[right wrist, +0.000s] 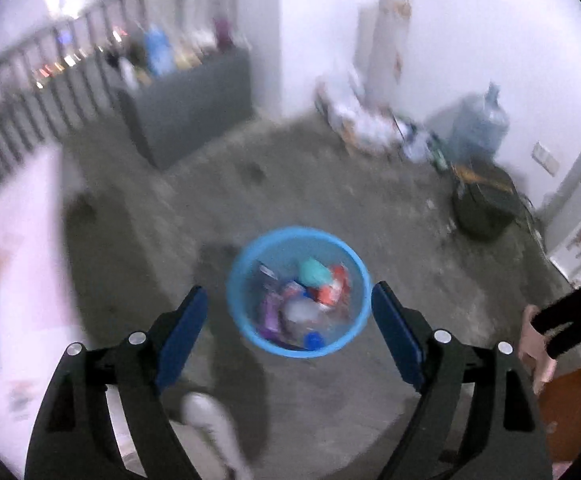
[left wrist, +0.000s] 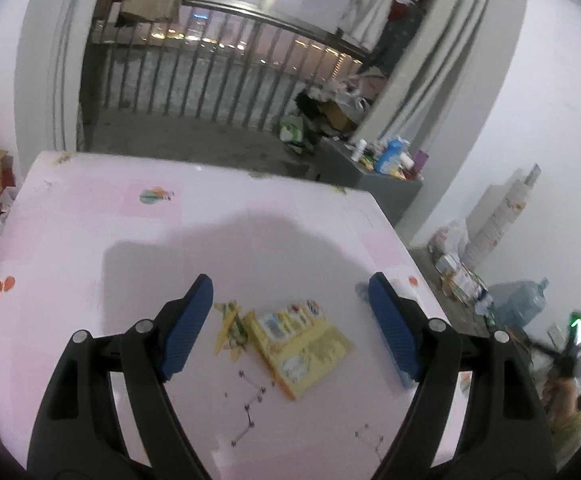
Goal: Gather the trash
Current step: 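Grasp the yellow snack package with the left gripper while the right grasps the blue-and-white box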
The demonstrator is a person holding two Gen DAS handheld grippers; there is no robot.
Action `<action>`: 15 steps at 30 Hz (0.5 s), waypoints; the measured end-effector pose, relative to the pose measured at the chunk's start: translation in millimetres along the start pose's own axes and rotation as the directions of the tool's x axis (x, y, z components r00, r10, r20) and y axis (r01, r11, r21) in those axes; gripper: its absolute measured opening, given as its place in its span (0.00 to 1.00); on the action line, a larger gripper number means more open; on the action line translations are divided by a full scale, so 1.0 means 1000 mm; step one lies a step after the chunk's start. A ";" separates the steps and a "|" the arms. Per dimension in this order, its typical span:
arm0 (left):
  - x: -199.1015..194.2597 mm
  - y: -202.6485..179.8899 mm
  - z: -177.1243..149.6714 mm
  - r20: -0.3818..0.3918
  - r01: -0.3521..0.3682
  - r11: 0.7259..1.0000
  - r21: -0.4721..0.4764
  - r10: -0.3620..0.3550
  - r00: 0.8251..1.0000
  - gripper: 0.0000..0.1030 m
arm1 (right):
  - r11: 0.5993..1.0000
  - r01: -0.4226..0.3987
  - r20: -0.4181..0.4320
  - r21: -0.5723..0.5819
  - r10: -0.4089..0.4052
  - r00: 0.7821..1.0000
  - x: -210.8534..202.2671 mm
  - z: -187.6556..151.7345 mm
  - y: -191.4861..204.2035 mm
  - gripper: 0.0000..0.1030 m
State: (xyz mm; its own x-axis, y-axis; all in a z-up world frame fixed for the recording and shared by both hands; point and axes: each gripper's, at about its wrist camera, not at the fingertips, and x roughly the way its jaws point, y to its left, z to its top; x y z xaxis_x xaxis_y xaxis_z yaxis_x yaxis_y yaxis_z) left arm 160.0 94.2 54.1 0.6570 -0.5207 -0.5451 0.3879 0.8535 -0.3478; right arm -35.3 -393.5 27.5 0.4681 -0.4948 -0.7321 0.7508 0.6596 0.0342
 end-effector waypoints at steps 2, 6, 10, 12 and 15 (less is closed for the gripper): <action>-0.004 0.000 -0.009 -0.019 0.020 1.000 0.009 -0.020 1.000 0.73 | 0.998 -0.061 0.031 0.006 0.060 0.998 -0.032 -0.004 0.017 0.92; -0.009 -0.003 -0.026 -0.057 0.069 0.997 0.019 -0.067 0.996 0.73 | 0.993 -0.105 0.060 -0.050 0.108 0.992 -0.078 -0.017 0.071 0.94; -0.012 -0.005 -0.034 -0.053 0.062 0.998 0.028 -0.061 0.997 0.73 | 0.979 -0.126 0.104 -0.160 0.144 0.984 -0.096 -0.025 0.120 0.94; -0.011 -0.004 -0.037 -0.044 0.042 0.999 0.027 -0.041 0.998 0.73 | 0.962 -0.149 0.102 -0.229 0.176 0.979 -0.100 -0.029 0.150 0.94; -0.007 -0.001 -0.040 -0.051 0.024 1.000 0.014 -0.023 0.998 0.73 | 0.923 -0.204 0.086 -0.325 0.244 0.966 -0.100 -0.040 0.195 0.94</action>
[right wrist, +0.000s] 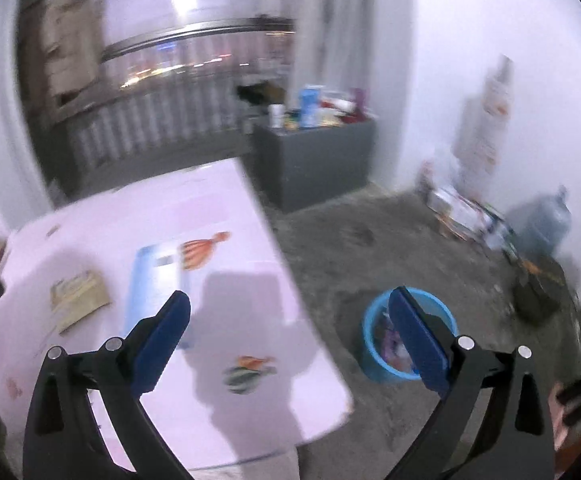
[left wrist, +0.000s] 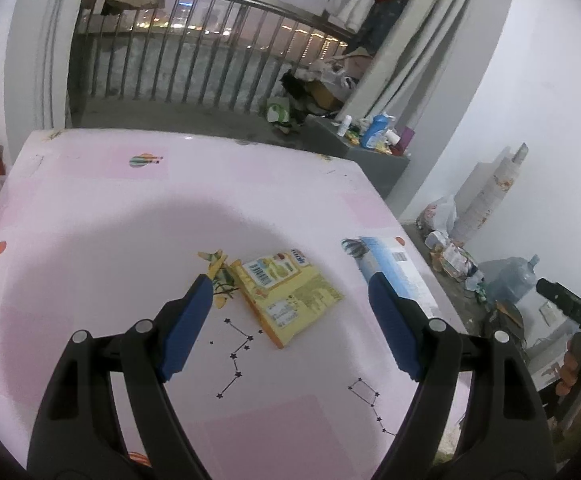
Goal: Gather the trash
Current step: 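Grasp the yellow snack package with the left gripper while the right grasps the blue-and-white box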
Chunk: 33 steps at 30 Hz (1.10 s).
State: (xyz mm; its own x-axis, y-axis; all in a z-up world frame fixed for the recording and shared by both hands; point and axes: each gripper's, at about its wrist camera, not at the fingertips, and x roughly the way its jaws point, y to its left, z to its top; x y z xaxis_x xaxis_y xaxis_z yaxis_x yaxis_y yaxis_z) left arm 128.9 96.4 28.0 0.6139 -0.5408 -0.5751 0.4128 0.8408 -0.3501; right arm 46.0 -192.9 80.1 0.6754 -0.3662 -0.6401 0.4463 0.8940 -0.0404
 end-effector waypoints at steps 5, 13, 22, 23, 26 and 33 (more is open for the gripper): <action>0.013 0.004 -0.007 -0.035 -0.040 0.999 -0.004 0.039 0.999 0.73 | 0.991 -0.131 -0.045 -0.032 0.130 0.990 0.034 -0.017 0.043 0.94; 0.019 0.009 -0.035 -0.106 -0.062 0.996 -0.064 0.055 0.993 0.73 | 0.961 -0.268 -0.195 0.072 0.278 0.941 0.089 -0.039 0.027 0.93; 0.057 0.005 -0.038 -0.153 -0.064 0.995 -0.074 0.052 0.987 0.73 | 0.914 -0.378 -0.242 0.146 0.404 0.882 0.124 -0.035 0.022 0.82; 0.060 0.006 -0.034 -0.151 -0.070 0.995 -0.075 0.058 0.987 0.72 | 0.912 -0.386 -0.243 0.140 0.410 0.879 0.128 -0.032 0.026 0.82; 0.072 0.011 -0.019 -0.146 -0.109 0.991 -0.080 0.097 0.985 0.68 | 0.905 -0.410 -0.254 0.111 0.425 0.869 0.139 -0.022 0.039 0.82; 0.104 0.015 0.016 -0.130 -0.167 0.986 -0.028 0.162 0.978 0.62 | 0.916 -0.400 -0.318 -0.035 0.369 0.873 0.167 -0.012 0.085 0.88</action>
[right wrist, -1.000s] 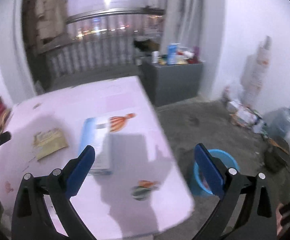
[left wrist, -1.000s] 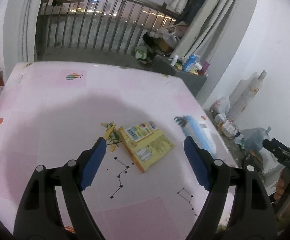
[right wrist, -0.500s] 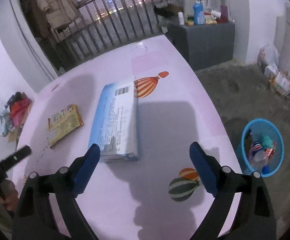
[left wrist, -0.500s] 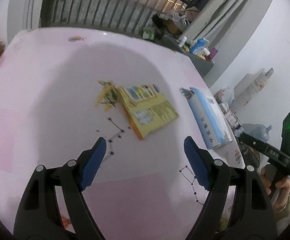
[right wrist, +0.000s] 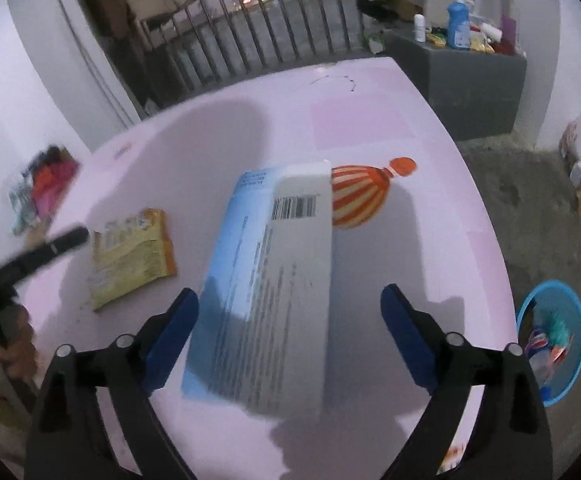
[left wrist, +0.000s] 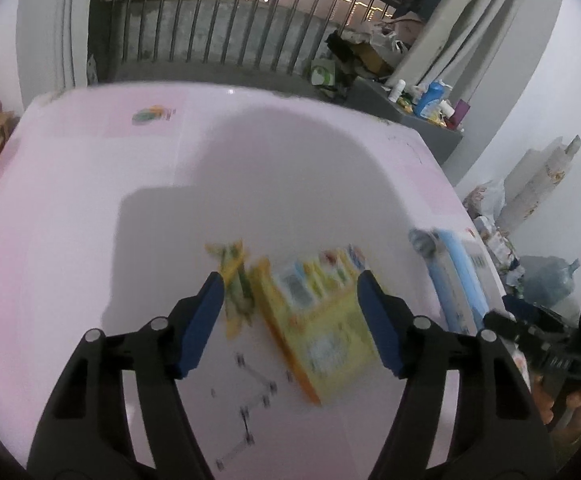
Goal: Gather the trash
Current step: 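Grasp the yellow snack package with the left gripper while the right grasps the blue-and-white box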
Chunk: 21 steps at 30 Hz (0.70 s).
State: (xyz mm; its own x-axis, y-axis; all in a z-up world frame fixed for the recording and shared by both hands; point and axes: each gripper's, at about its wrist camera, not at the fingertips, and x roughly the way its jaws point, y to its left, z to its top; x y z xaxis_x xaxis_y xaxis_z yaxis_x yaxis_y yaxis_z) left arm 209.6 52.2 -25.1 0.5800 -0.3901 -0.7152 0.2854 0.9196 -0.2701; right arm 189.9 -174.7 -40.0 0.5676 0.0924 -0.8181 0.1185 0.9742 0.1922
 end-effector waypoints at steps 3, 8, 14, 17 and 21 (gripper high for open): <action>0.019 0.001 0.016 -0.030 -0.005 0.999 0.044 0.006 1.000 0.53 | 0.999 0.008 -0.034 -0.033 -0.009 0.999 0.012 0.003 0.007 0.88; 0.049 0.013 0.025 -0.136 0.002 1.000 0.015 0.000 0.991 0.35 | 0.997 0.005 -0.039 -0.071 -0.008 0.999 0.011 0.002 0.014 0.81; 0.032 0.018 0.003 -0.164 0.046 0.999 -0.029 -0.050 0.985 0.30 | 0.999 -0.009 -0.041 -0.051 0.007 0.999 0.002 -0.005 0.009 0.73; 0.021 0.014 -0.014 -0.174 0.061 0.997 -0.040 -0.067 0.982 0.30 | 0.999 -0.023 -0.049 -0.030 0.022 0.999 -0.005 -0.013 0.008 0.72; 0.005 0.007 -0.038 -0.185 0.099 0.994 -0.052 -0.107 0.977 0.30 | 0.999 -0.043 -0.061 0.004 0.044 0.997 -0.016 -0.028 0.008 0.71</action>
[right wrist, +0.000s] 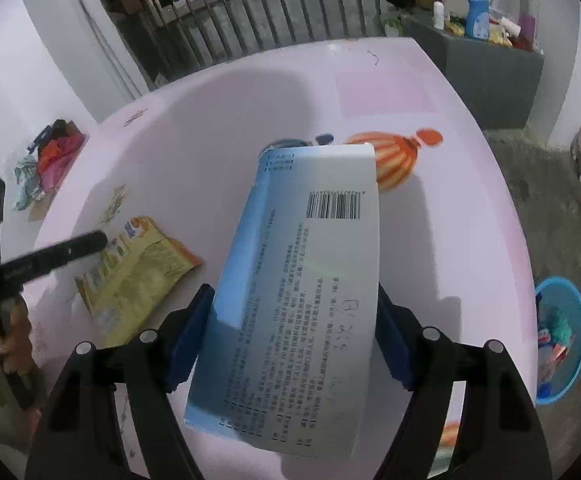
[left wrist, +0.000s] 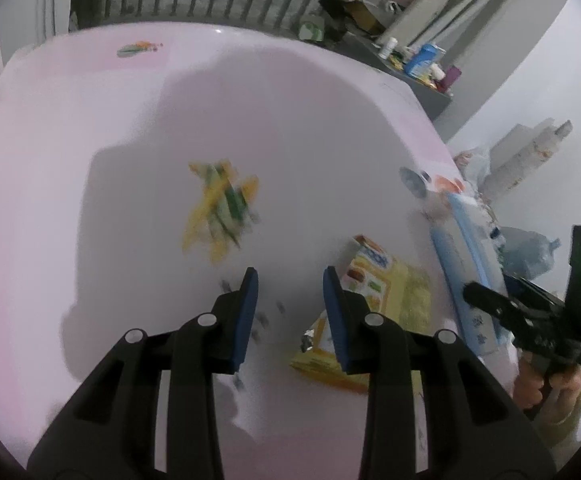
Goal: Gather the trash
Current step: 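Grasp the yellow snack package with the left gripper while the right grasps the blue-and-white box, then lift the snack package and box in both grippers off the table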
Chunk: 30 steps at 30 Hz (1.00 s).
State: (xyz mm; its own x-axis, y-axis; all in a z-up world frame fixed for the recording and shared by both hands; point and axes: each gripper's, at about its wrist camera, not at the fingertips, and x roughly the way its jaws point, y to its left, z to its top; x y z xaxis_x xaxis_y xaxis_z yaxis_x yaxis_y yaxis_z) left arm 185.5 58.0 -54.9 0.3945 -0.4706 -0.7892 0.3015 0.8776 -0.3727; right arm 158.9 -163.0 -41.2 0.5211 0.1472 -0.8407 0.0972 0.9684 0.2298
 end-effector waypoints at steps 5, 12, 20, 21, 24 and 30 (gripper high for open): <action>-0.005 -0.008 -0.028 -0.023 0.107 0.994 -0.036 -0.108 0.994 0.30 | 1.000 -0.012 -0.015 -0.017 0.012 1.000 -0.007 -0.017 0.011 0.71; 0.007 -0.013 -0.041 -0.056 0.311 0.937 -0.163 -0.323 0.945 0.28 | 0.998 -0.015 -0.022 -0.055 0.014 1.000 -0.009 -0.027 0.025 0.71; 0.003 -0.026 -0.038 -0.012 0.412 0.899 -0.145 -0.418 0.908 0.28 | 0.998 -0.017 -0.017 -0.068 0.016 1.000 -0.009 -0.028 0.027 0.71; 0.003 -0.028 -0.037 -0.010 0.421 0.896 -0.141 -0.426 0.905 0.28 | 0.997 -0.018 -0.015 -0.070 0.017 1.000 -0.009 -0.029 0.027 0.71; 0.006 -0.032 -0.033 -0.008 0.422 0.898 -0.123 -0.426 0.905 0.28 | 0.997 -0.025 -0.010 -0.075 0.024 1.000 -0.009 -0.029 0.028 0.71; 0.014 -0.039 -0.029 -0.027 0.305 0.950 -0.065 -0.307 0.951 0.25 | 0.996 -0.040 -0.002 -0.074 0.040 0.999 -0.010 -0.029 0.026 0.71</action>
State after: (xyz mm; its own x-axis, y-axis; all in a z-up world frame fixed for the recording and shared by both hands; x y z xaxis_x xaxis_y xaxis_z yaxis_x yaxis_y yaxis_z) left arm 153.6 19.7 -65.7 0.2589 -0.7150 -0.6494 0.3508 0.6960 -0.6265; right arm 131.6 -133.1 -41.5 0.5229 0.1865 -0.8318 0.0135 0.9738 0.2268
